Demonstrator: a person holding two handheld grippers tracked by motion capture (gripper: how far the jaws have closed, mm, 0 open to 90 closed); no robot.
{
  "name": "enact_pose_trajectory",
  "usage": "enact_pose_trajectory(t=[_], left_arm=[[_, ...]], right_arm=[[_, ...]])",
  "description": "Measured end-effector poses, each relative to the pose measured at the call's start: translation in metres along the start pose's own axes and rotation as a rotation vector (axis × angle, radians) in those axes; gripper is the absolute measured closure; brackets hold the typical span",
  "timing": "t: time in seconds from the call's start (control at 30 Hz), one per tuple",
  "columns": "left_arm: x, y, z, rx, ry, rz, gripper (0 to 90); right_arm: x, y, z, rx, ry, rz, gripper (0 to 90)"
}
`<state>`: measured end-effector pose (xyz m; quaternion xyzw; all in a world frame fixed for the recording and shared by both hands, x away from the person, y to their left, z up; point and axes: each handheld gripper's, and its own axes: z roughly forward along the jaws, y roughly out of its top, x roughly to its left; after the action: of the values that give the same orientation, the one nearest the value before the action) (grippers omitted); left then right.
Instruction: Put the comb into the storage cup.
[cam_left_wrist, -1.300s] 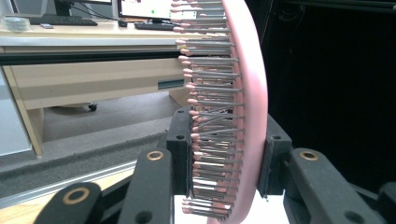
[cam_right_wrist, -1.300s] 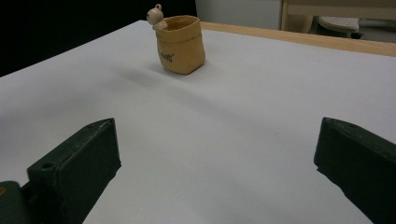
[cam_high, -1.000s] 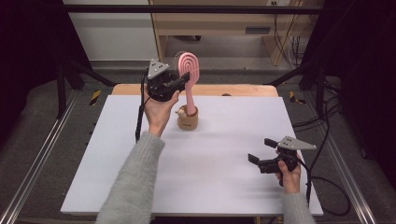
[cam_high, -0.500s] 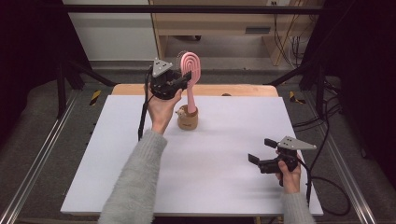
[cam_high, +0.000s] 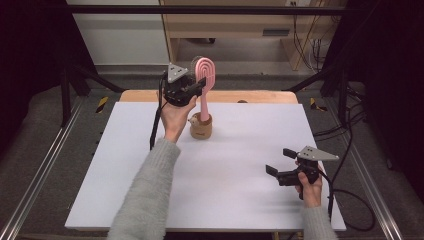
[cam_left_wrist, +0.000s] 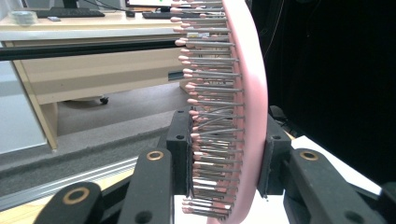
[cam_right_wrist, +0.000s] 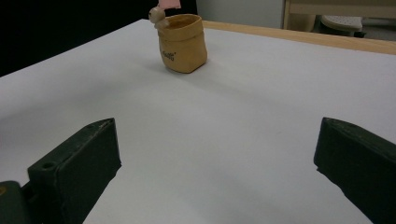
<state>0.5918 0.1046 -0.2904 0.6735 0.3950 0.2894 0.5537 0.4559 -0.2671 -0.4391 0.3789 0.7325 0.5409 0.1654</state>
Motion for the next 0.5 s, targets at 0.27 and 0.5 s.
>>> enact_pose_trajectory(t=[0.27, 0.5], left_arm=[[0.002, -0.006, 0.007, 0.013, 0.011, 0.012, 64.2], [0.003, -0.012, 0.013, 0.027, 0.011, 0.021, 64.2]], right_arm=[[0.000, 0.000, 0.000, -0.001, 0.001, 0.000, 0.9], [0.000, 0.000, 0.000, -0.002, 0.000, -0.003, 0.9]])
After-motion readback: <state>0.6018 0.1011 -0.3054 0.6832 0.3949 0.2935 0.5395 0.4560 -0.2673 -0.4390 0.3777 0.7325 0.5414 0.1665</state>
